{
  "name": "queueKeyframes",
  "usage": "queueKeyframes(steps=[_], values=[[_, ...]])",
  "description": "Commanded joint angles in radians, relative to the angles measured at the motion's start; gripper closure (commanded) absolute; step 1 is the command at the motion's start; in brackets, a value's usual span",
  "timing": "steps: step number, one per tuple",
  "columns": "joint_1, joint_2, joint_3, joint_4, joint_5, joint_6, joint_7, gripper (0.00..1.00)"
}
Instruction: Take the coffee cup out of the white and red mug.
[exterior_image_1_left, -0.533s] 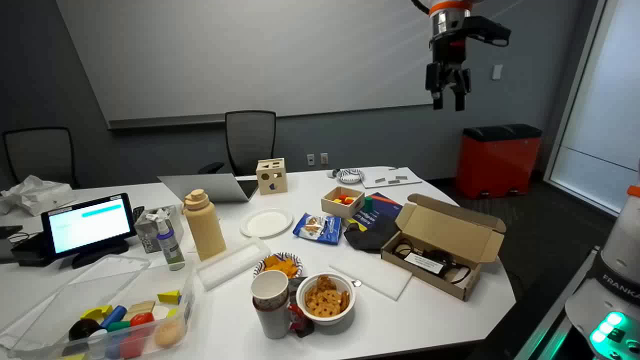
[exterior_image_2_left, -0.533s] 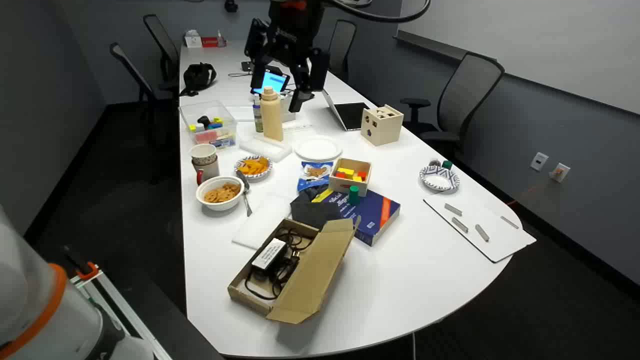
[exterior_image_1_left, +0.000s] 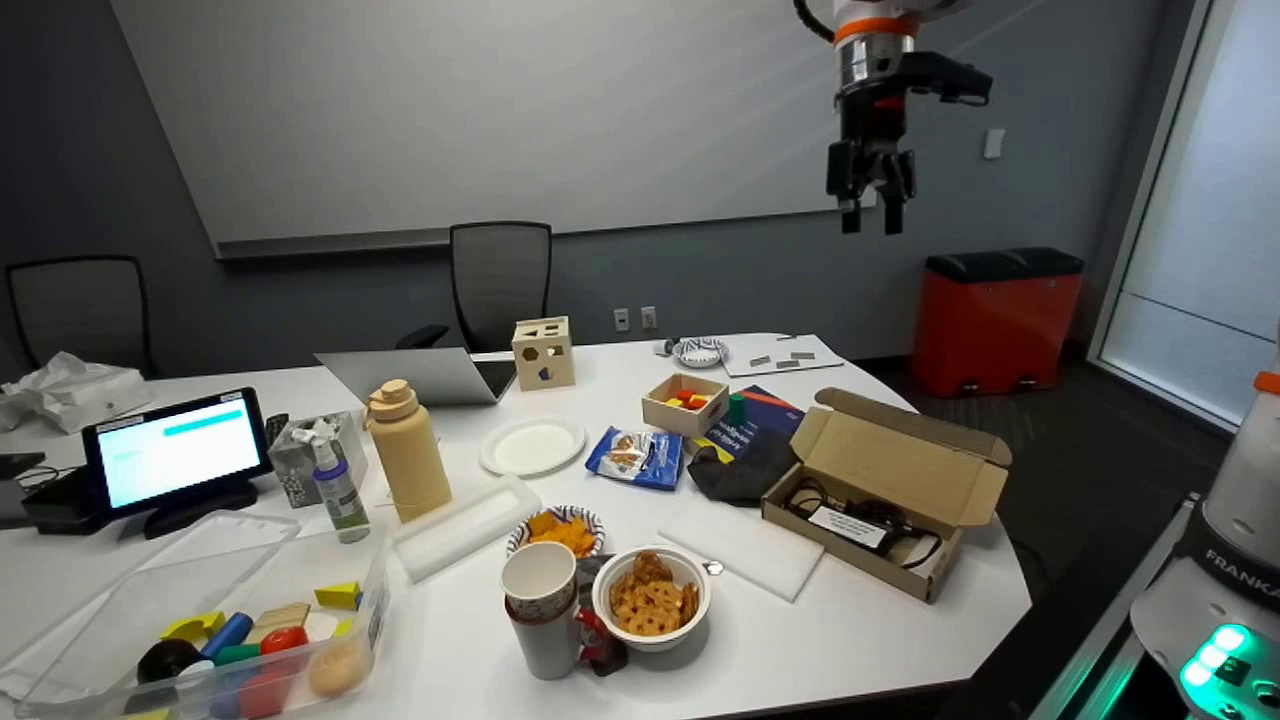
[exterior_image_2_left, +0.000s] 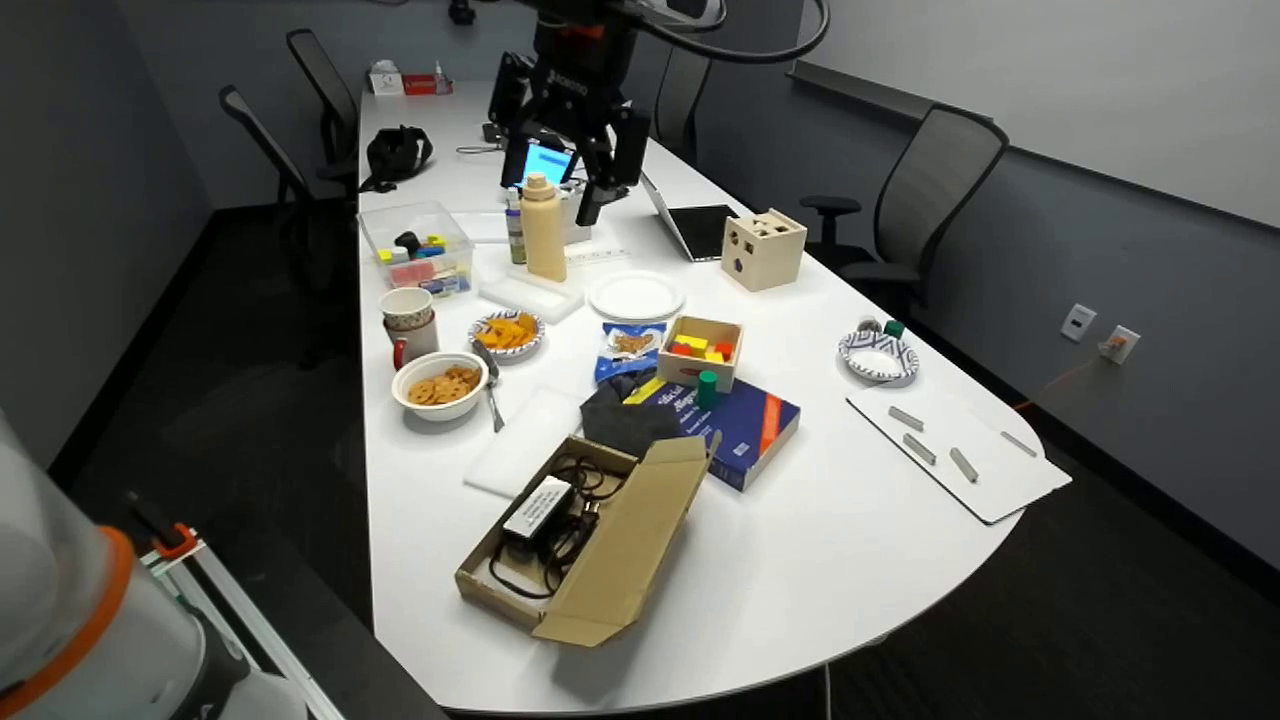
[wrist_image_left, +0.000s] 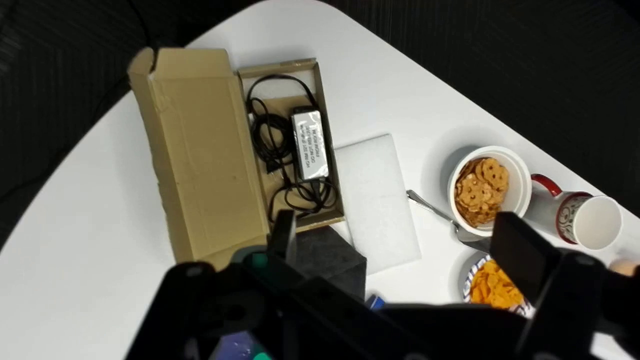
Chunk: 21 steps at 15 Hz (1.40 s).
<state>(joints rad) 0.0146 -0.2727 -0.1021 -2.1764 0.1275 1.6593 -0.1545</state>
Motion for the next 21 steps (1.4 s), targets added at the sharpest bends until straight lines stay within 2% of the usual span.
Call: queueKeyframes(steps=[1, 4, 8, 10, 13, 17, 21], values=[[0.053, 0.130, 0.102, 0.033, 0.066, 0.134, 0.065, 0.00], [0.113, 0.236, 0.203, 0.042, 0.068, 0.317, 0.135, 0.00], [0.209, 0.401, 0.321, 0.071, 0.004, 0.555, 0.241, 0.00], [0.255, 0.498, 0.351, 0.089, -0.049, 0.674, 0.290, 0.00], [0.311, 0.610, 0.351, 0.103, -0.127, 0.826, 0.340, 0.00], [0.349, 0.702, 0.334, 0.148, -0.165, 0.893, 0.347, 0.00], [0.358, 0.758, 0.345, 0.202, -0.144, 0.870, 0.328, 0.00]])
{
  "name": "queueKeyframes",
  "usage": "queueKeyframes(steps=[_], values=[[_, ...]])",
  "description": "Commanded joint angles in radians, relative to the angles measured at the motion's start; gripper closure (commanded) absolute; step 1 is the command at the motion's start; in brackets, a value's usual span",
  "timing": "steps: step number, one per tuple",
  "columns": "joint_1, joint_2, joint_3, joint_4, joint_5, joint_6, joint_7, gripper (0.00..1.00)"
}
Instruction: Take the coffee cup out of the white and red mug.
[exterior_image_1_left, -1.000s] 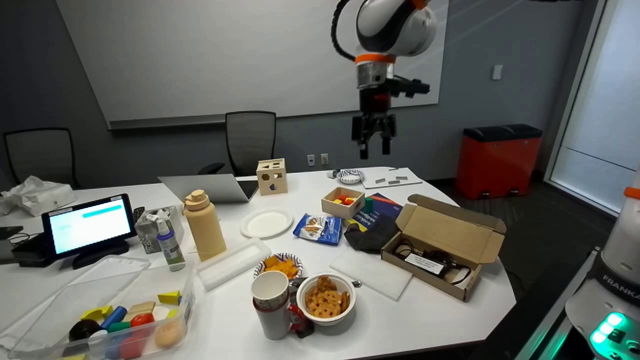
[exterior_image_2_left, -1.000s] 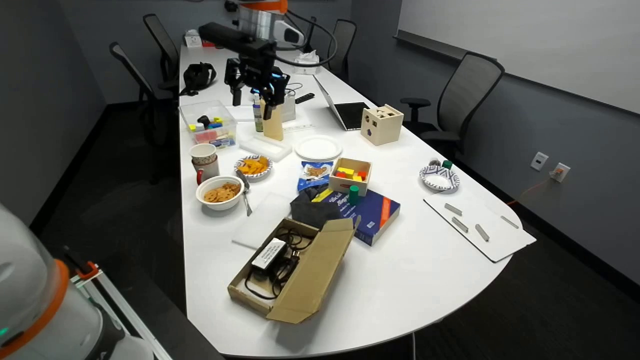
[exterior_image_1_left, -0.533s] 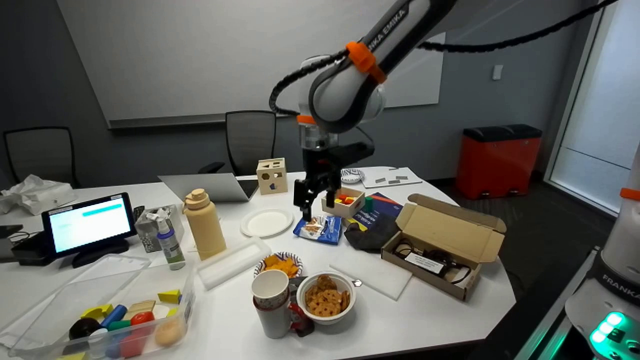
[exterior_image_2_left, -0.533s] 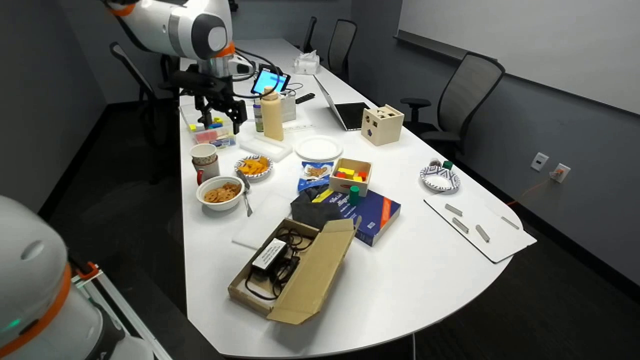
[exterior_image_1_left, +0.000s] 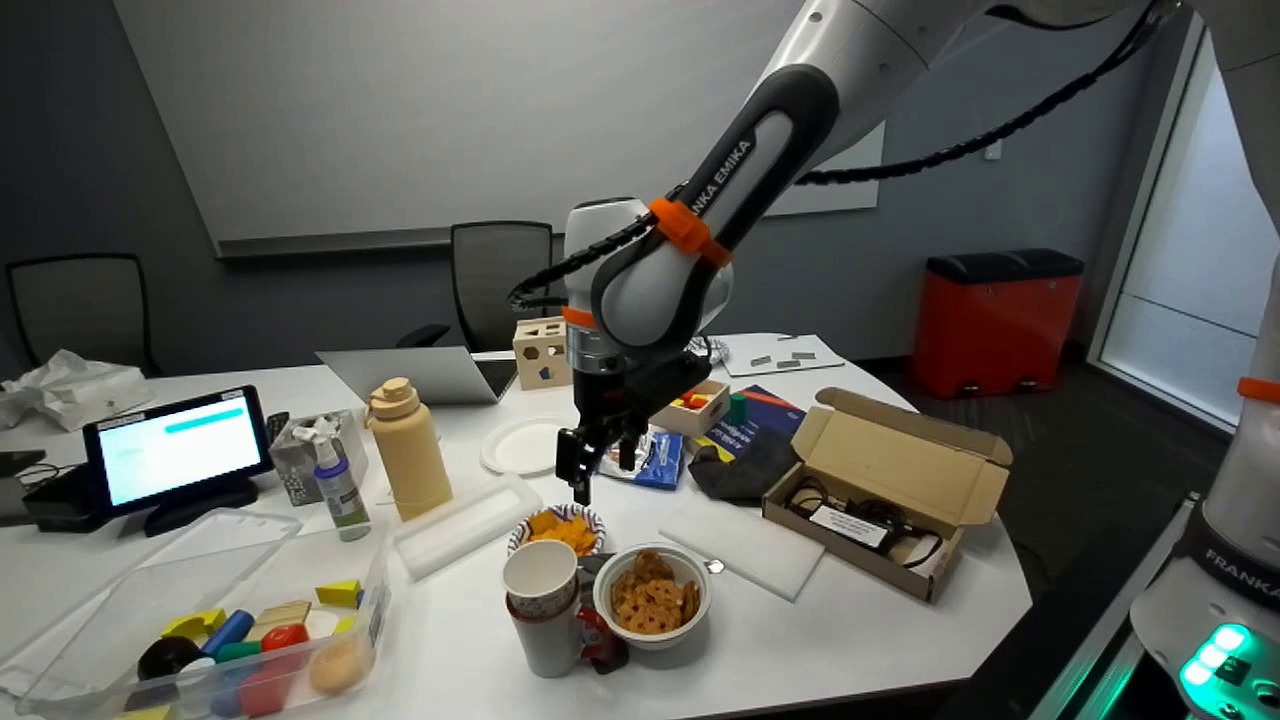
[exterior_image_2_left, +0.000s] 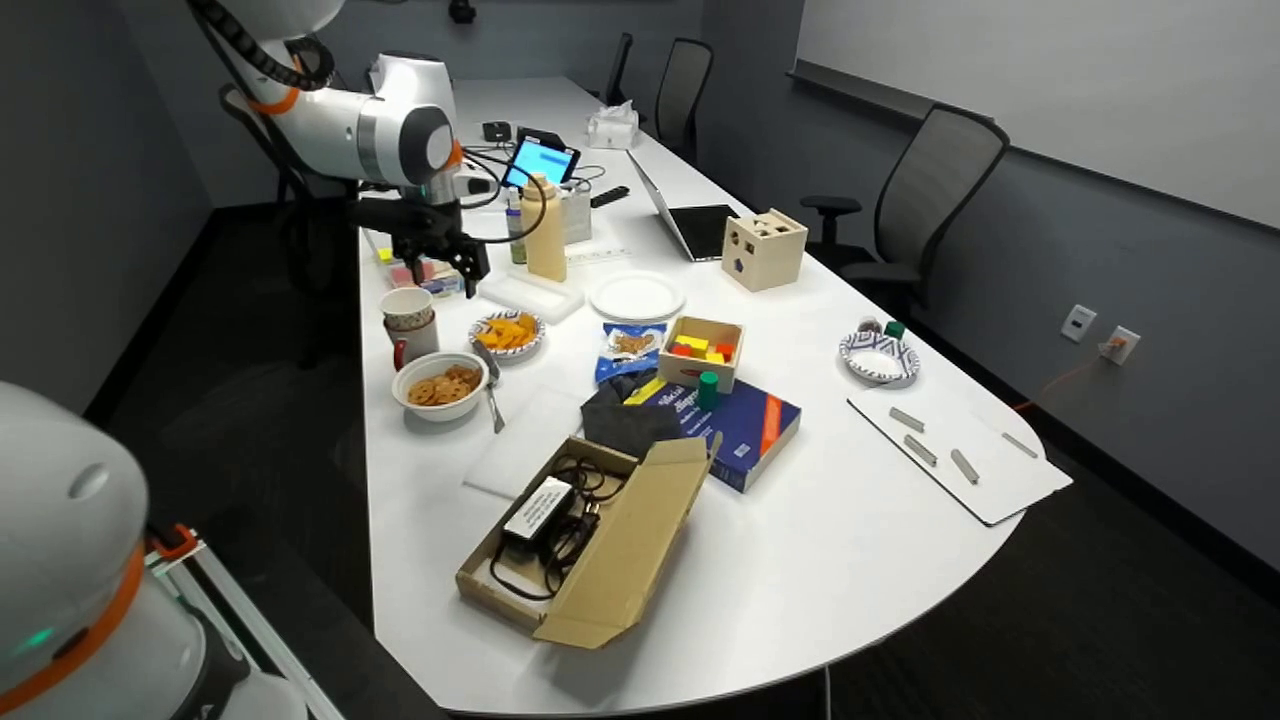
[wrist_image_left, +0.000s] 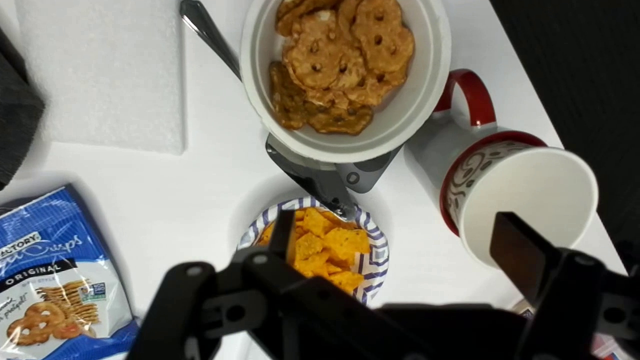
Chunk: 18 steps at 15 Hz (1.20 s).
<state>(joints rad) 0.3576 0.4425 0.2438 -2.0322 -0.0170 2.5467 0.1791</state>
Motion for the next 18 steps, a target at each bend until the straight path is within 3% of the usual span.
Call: queueKeyframes(steps=[1, 8, 18], values=[[0.019, 0.055, 0.001, 0.069, 0.002, -0.022, -0.009, 0.00], [0.065, 0.167, 0.015, 0.155, 0.000, -0.075, -0.027, 0.00], [0.137, 0.257, -0.046, 0.273, -0.066, -0.082, 0.001, 0.00]])
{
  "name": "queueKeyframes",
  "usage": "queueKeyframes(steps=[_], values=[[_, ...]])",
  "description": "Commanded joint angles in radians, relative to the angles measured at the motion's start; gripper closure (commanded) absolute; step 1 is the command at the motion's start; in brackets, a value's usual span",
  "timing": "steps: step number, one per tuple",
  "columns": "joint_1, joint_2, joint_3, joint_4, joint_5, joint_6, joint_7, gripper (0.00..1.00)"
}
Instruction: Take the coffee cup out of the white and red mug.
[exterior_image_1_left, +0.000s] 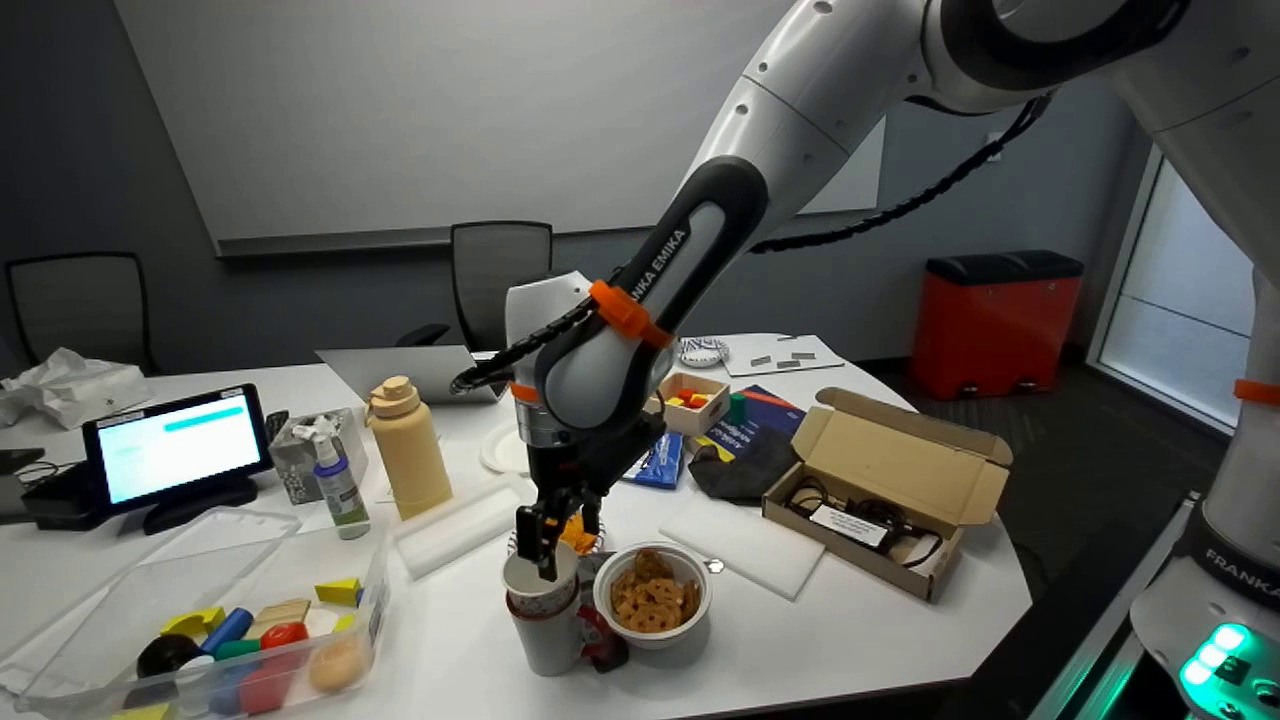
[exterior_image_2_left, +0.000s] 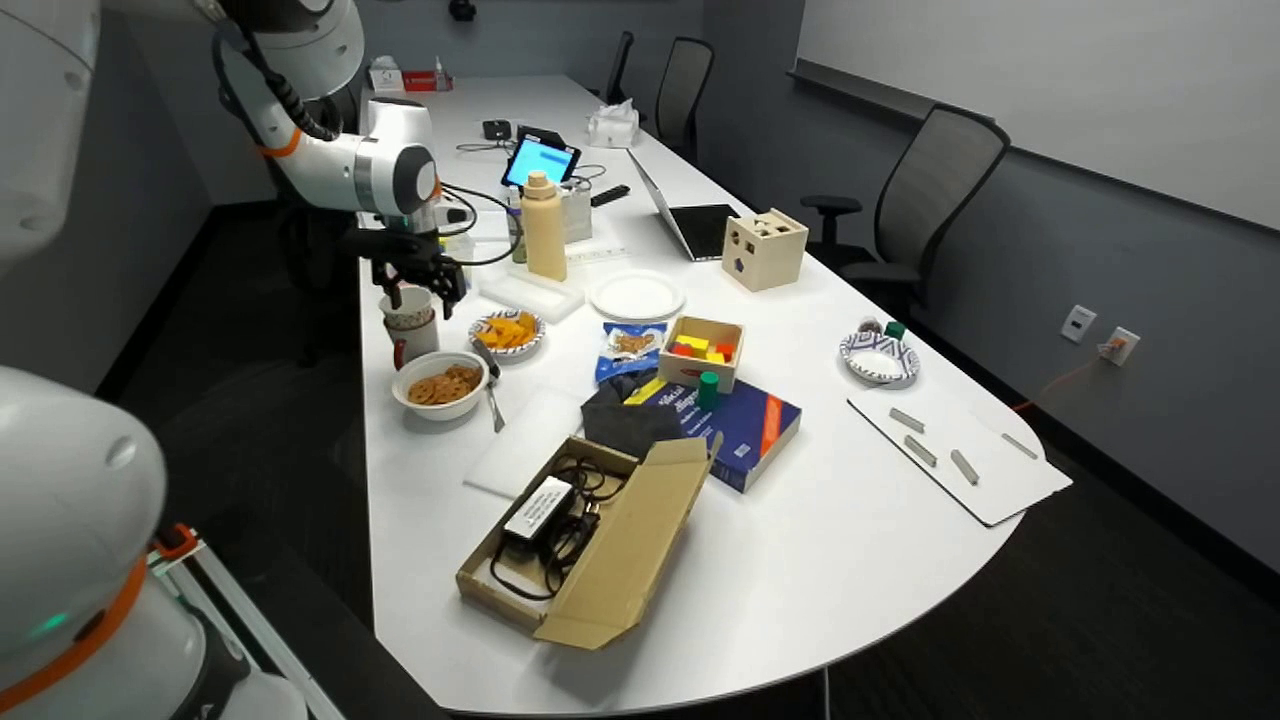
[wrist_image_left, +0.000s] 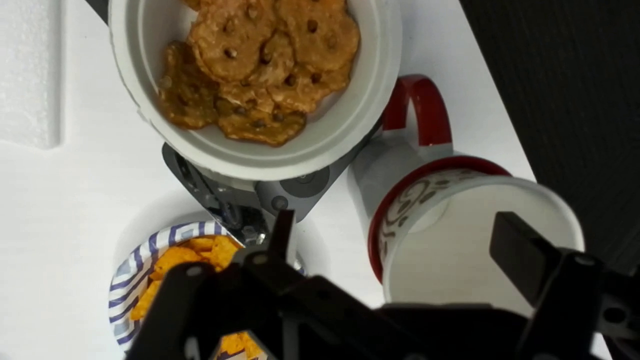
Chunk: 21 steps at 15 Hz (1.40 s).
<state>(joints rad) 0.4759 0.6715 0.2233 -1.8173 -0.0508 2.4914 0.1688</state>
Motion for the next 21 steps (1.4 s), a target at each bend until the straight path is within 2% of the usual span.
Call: queueKeyframes(steps=[1, 2, 3, 4, 11, 13, 21], values=[[0.022, 0.040, -0.034, 0.072, -0.040, -0.025, 0.012, 0.01], [0.023, 0.045, -0.036, 0.079, -0.042, -0.025, 0.012, 0.26], [0.026, 0.048, -0.041, 0.086, -0.046, -0.024, 0.014, 0.26], [0.027, 0.055, -0.043, 0.093, -0.048, -0.022, 0.013, 0.32], [0.033, 0.078, -0.035, 0.124, -0.056, -0.037, -0.006, 0.88], [0.038, 0.074, -0.030, 0.129, -0.057, -0.048, -0.009, 1.00], [0.040, 0.018, -0.009, 0.167, -0.049, -0.161, -0.024, 0.99]])
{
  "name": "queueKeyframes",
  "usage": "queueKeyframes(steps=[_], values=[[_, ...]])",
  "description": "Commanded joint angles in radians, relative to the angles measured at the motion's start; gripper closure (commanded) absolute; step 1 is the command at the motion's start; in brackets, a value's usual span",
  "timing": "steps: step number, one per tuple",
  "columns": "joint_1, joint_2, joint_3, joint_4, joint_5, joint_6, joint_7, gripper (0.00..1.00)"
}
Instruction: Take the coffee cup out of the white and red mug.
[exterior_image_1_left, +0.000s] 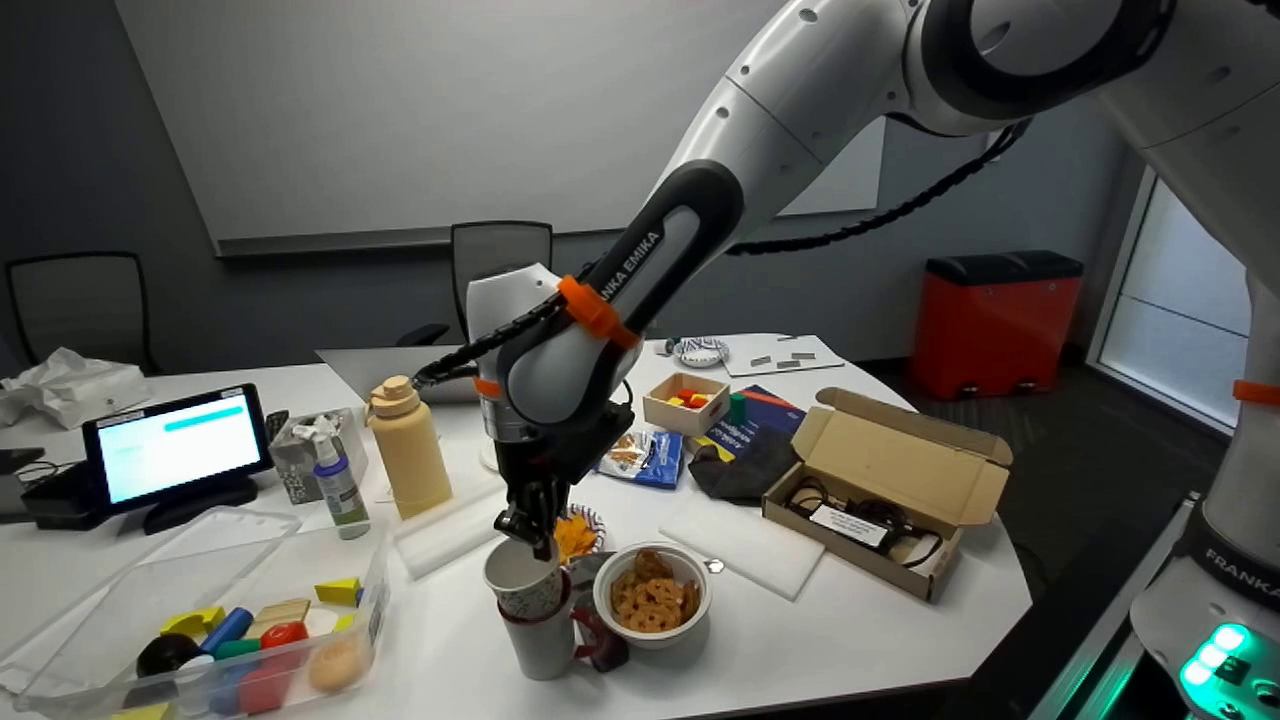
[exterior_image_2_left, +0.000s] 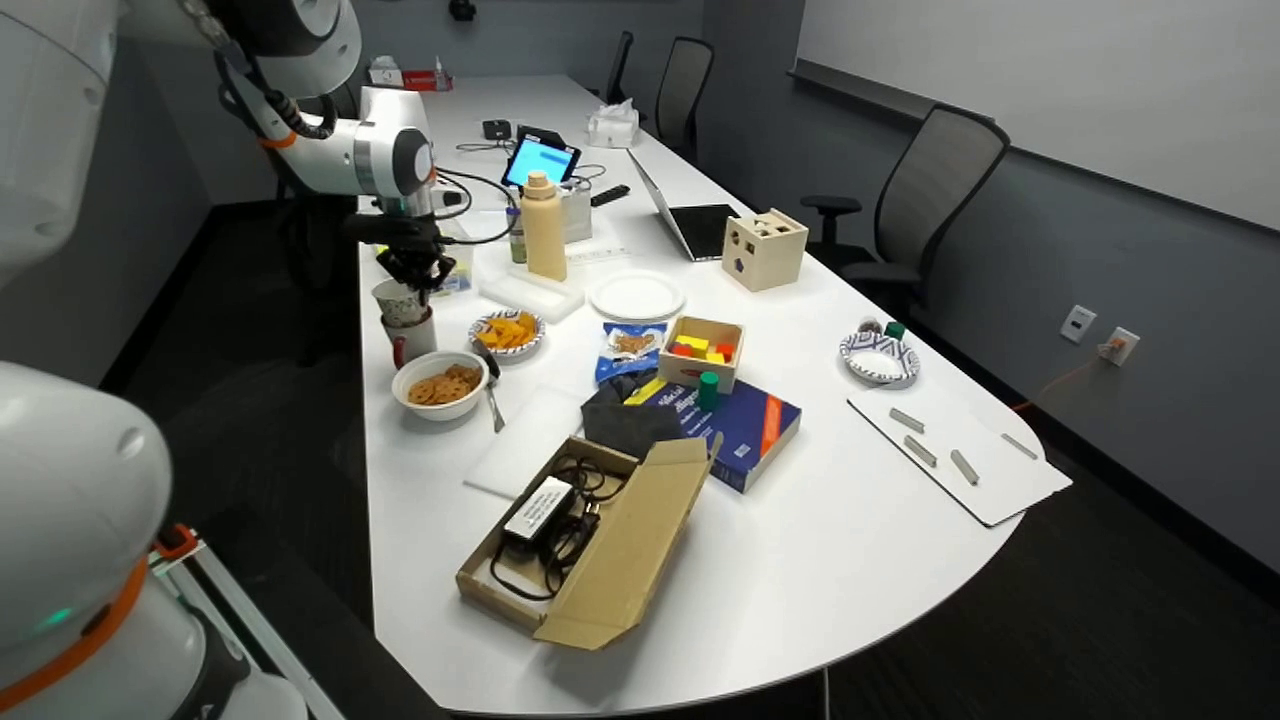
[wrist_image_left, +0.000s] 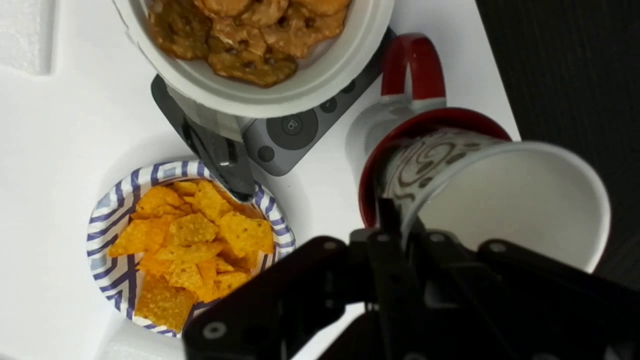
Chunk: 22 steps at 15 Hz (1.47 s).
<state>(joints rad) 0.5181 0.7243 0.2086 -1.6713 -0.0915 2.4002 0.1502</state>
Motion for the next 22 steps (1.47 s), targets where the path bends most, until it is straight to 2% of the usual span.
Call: queueKeyframes(steps=[1, 4, 7, 12, 14, 17, 22], values=[[-0.002, -0.046, 0.005, 0.025, -0.010, -0.088, -0.001, 0.99], [-0.022, -0.096, 0.006, 0.025, 0.002, -0.123, -0.002, 0.99], [-0.095, -0.176, 0.028, -0.006, 0.074, -0.155, -0.031, 0.99], [-0.160, -0.236, -0.066, -0.032, 0.043, -0.089, 0.066, 0.99], [-0.182, -0.206, -0.098, -0.035, 0.026, -0.013, 0.077, 0.99], [-0.225, -0.134, -0.113, -0.022, 0.059, 0.089, 0.071, 0.99], [-0.263, 0.015, -0.124, 0.059, 0.066, 0.183, 0.039, 0.99]])
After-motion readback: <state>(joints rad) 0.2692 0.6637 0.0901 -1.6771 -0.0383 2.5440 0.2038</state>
